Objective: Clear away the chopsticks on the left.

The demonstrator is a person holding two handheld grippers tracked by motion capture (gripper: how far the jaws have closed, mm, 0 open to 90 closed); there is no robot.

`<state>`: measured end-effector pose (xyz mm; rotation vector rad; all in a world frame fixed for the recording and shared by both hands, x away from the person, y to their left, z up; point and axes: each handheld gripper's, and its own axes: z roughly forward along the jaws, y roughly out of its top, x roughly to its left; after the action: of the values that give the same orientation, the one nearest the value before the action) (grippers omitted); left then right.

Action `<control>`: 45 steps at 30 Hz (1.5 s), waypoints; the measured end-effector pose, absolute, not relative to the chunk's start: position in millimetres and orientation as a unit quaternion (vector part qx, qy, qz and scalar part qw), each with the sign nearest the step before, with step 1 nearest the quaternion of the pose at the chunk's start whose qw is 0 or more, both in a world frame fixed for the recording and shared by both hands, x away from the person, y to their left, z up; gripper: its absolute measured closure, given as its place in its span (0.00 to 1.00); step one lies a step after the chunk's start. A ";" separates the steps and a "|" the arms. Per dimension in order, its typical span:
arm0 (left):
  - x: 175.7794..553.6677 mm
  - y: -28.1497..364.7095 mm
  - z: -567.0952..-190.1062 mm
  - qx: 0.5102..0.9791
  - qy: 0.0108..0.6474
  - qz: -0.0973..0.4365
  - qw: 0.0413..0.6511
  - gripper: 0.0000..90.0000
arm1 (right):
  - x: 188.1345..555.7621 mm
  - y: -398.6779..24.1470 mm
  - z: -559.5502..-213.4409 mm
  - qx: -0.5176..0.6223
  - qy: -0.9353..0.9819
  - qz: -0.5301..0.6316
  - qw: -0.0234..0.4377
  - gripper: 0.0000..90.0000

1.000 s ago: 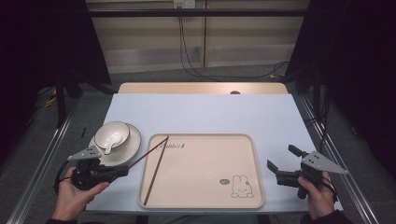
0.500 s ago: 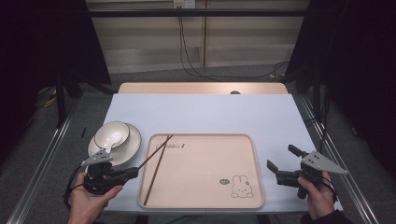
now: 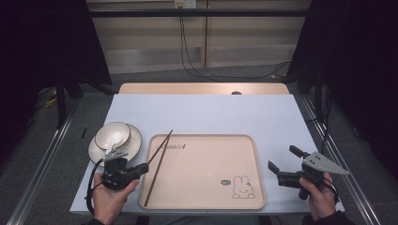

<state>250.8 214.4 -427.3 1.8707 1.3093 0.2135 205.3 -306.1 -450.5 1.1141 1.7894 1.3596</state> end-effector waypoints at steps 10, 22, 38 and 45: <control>251.7 187.6 -435.3 0.743 0.543 0.088 0.380 0.95 | 205.5 -305.6 -450.8 0.422 0.678 0.514 0.313 0.02; 259.5 174.5 -447.7 0.743 0.569 0.080 0.342 0.94 | 204.9 -305.7 -450.5 0.421 0.679 0.515 0.312 0.02; 262.7 159.5 -458.6 0.752 0.578 0.063 0.311 0.93 | 205.1 -305.7 -450.6 0.418 0.680 0.515 0.314 0.02; 261.2 160.7 -459.7 0.757 0.570 0.061 0.312 0.93 | 204.8 -305.3 -450.5 0.419 0.680 0.515 0.311 0.02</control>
<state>261.2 160.7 -459.7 1.9991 1.5054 0.1605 204.8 -305.3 -450.5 1.1062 1.7948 1.3591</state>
